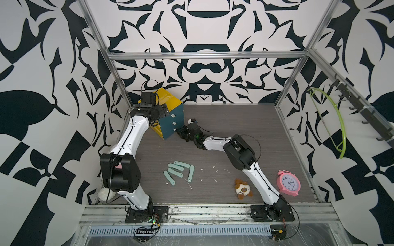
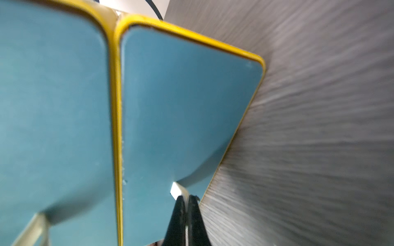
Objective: Place the fruit knives into the drawer by color
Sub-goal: Open the drawer in the storage box.
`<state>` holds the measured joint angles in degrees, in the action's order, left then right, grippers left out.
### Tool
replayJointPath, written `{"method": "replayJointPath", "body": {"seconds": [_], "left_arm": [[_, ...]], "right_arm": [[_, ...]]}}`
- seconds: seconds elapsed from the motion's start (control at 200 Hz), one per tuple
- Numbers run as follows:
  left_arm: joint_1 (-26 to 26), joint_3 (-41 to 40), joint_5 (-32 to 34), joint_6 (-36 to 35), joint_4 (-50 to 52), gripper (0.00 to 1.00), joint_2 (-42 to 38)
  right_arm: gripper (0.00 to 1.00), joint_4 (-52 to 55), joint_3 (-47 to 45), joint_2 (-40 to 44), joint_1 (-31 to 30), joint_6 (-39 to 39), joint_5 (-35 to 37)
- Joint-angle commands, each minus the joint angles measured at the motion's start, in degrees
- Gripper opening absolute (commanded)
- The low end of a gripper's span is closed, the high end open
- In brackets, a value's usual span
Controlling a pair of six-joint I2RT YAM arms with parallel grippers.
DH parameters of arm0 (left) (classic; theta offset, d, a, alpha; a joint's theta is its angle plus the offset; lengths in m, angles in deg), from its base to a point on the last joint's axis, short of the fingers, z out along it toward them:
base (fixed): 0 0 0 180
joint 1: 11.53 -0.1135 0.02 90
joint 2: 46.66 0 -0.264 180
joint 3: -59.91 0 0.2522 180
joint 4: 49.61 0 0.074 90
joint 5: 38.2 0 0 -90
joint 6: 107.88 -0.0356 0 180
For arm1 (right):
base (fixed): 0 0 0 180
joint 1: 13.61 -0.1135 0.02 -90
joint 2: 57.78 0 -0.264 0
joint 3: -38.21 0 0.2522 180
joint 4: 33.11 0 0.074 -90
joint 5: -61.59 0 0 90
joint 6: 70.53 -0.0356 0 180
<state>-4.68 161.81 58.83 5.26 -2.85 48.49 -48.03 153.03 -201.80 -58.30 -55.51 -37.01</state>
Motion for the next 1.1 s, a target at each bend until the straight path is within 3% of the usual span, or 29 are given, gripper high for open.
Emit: {"method": "replayJointPath", "body": {"seconds": [0.0, 0.475, 0.835, 1.095], "left_arm": [[0.1, -1.9, -1.0, -1.3, 5.7, 0.99, 2.6], [0.2, -1.9, -1.1, -1.0, 5.5, 0.99, 2.9], [0.1, -1.8, -1.4, -1.0, 5.4, 0.99, 2.8], [0.1, -1.6, -2.1, -0.8, 5.2, 0.99, 1.7]], "right_arm": [[0.0, -3.1, -4.8, 7.0, -0.4, 0.8, -0.4], [0.0, -10.3, -30.9, 23.2, -0.9, 2.0, -1.6], [0.0, -8.6, -35.5, 27.4, -1.1, 4.4, -1.3], [0.38, -4.9, -34.3, 29.0, -1.3, 6.8, -1.2]]}}
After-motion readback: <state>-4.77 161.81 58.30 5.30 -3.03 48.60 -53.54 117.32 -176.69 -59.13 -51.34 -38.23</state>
